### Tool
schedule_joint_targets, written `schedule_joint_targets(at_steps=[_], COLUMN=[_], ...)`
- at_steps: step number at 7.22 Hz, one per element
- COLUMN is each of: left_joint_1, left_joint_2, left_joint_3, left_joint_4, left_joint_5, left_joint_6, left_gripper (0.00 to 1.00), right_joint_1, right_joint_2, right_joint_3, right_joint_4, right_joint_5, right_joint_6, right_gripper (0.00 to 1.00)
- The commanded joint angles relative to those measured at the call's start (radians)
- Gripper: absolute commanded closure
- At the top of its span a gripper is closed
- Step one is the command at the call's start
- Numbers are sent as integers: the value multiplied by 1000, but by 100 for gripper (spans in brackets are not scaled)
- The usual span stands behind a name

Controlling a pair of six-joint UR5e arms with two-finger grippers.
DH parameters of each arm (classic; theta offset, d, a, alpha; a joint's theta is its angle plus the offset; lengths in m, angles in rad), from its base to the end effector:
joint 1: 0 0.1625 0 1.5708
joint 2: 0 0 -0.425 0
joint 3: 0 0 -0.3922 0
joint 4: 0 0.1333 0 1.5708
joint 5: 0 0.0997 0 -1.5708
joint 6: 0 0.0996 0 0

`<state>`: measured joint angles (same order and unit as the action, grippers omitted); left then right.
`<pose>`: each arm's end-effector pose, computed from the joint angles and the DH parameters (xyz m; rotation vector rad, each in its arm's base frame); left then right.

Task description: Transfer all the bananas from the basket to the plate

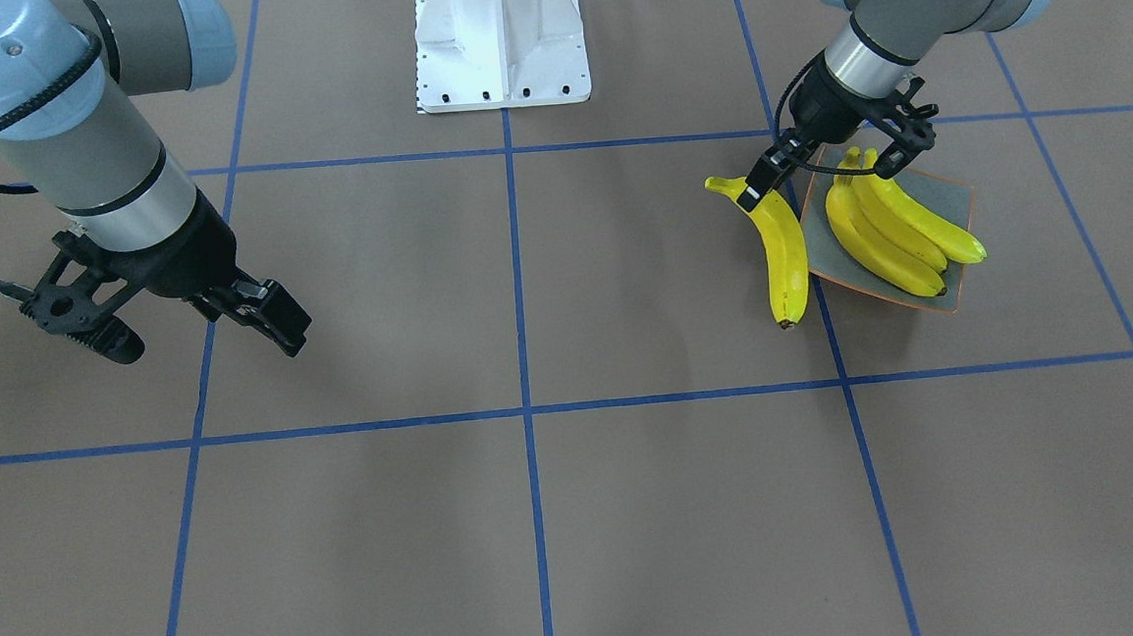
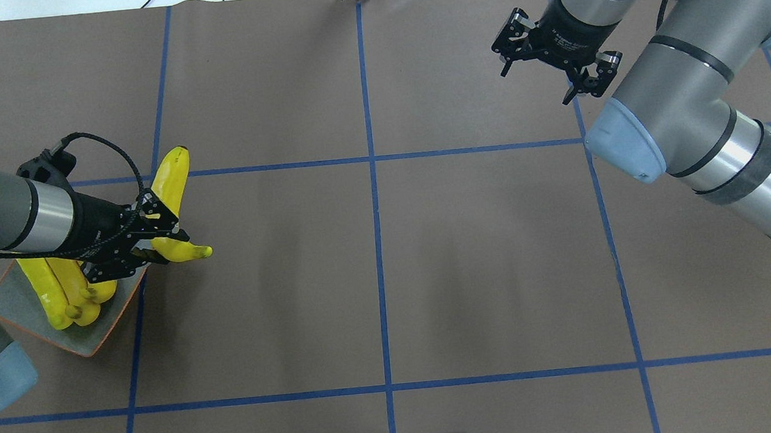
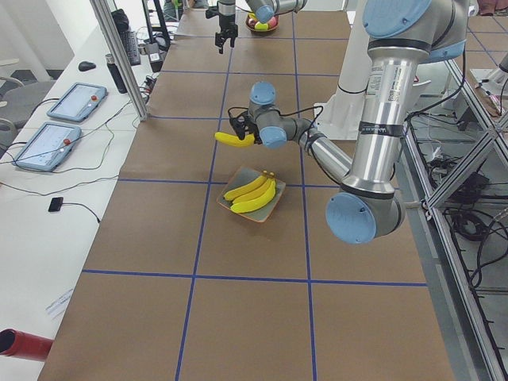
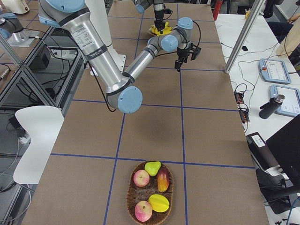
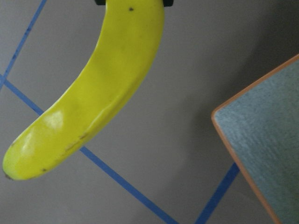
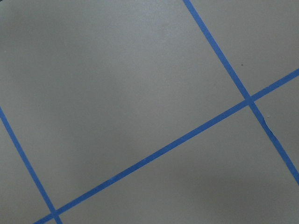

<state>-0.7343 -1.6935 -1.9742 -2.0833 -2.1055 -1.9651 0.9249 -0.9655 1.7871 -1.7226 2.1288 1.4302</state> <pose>0.3274 -0.4068 0.3449 -0.3137 1.1042 -0.7290 -0.3206 -0.5592 0.2291 -0.1328 -0.8444 0.5501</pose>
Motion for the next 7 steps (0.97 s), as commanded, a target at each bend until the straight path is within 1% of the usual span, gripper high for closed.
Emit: schedule_joint_targets(at_steps=[1,2,3,4,5,6,7], left_joint_1=[-42,-46,-47,-48,-45,-47,-43], left_joint_2=[34,34,34,35,35,41,46], left_joint_3=[32,34,37,38,38,35,35], left_joint_4=[-1,-12,-12,-14,-15,-15,-29], left_joint_5=[-8,-7,-2,42,76,82,140], left_joint_6=[-106,-206,-262,-288,-354,-377,-423], left_gripper=[100,100,100,100,100,100,100], right_joint_1=[2,0,2,2,2,2,2], right_joint_2=[1,1,-1,-1,-2,-5,-7], right_joint_3=[1,3,3,3,5,5,6], right_joint_4=[0,0,0,0,0,0,0], right_joint_5=[-7,-7,-9,-9,-9,-7,-7], right_joint_6=[-2,-1,-1,-1,-1,-1,-1], right_gripper=[0,0,0,0,0,0,0])
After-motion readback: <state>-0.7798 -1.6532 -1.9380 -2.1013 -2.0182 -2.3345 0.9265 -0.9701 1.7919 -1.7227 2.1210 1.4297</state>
